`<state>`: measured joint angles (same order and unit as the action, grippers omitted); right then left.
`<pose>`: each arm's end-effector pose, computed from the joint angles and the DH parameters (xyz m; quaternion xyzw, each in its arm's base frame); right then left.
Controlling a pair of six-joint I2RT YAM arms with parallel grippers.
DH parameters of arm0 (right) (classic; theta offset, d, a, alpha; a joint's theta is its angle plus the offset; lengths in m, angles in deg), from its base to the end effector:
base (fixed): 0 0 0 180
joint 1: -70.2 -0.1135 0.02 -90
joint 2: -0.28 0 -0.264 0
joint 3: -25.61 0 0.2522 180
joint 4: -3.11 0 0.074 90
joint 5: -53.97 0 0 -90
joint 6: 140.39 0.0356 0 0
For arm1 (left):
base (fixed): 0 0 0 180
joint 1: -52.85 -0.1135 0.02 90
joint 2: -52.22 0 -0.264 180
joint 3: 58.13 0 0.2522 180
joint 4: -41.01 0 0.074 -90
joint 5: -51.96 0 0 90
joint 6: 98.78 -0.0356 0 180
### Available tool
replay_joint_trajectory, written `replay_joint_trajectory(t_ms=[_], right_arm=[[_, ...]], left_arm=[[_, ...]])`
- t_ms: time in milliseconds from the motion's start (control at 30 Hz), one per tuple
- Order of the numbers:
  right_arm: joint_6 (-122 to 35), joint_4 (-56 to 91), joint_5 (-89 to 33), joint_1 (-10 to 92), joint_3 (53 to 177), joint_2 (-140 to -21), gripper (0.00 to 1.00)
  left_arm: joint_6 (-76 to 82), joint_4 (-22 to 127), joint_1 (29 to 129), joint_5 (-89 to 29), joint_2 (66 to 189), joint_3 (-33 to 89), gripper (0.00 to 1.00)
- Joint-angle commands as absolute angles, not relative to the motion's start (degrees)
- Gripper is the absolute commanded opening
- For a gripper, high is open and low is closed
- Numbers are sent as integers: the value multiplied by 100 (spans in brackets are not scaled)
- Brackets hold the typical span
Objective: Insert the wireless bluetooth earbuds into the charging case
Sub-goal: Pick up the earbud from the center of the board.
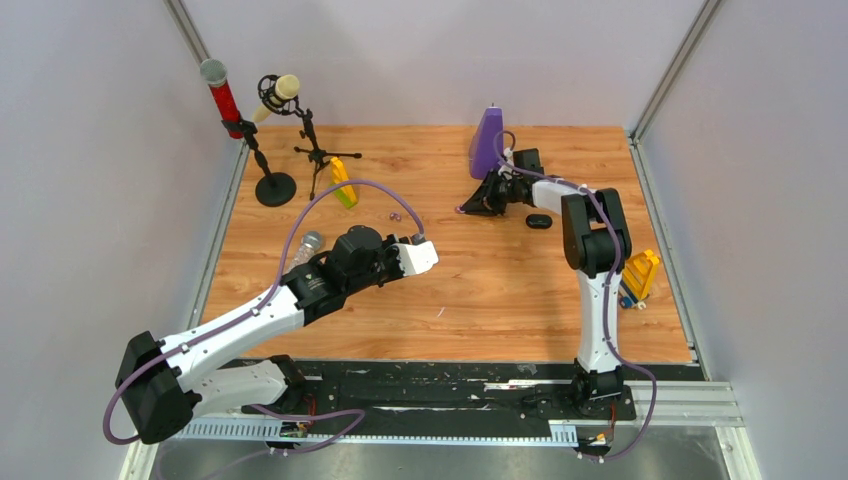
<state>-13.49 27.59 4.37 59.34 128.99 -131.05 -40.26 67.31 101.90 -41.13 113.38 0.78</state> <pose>0.4659 0.1129 0.1134 0.0918 0.8907 0.4213 0.1440 0.1593 -0.1807 0.2825 0.5449 0.6646 -0.0551 0.5083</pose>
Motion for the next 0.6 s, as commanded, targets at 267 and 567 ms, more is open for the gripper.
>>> replay_joint_trajectory(t_ms=[267, 567], right_arm=[[-1167, 2551, 626, 5986, 13196, -13445, 16], [-1021, 2463, 852, 6078, 13243, -13412, 10]], left_arm=[[-4077, 6479, 10215, -4120, 11269, 101, 23], [-4077, 6479, 10213, -4120, 11285, 107, 23]])
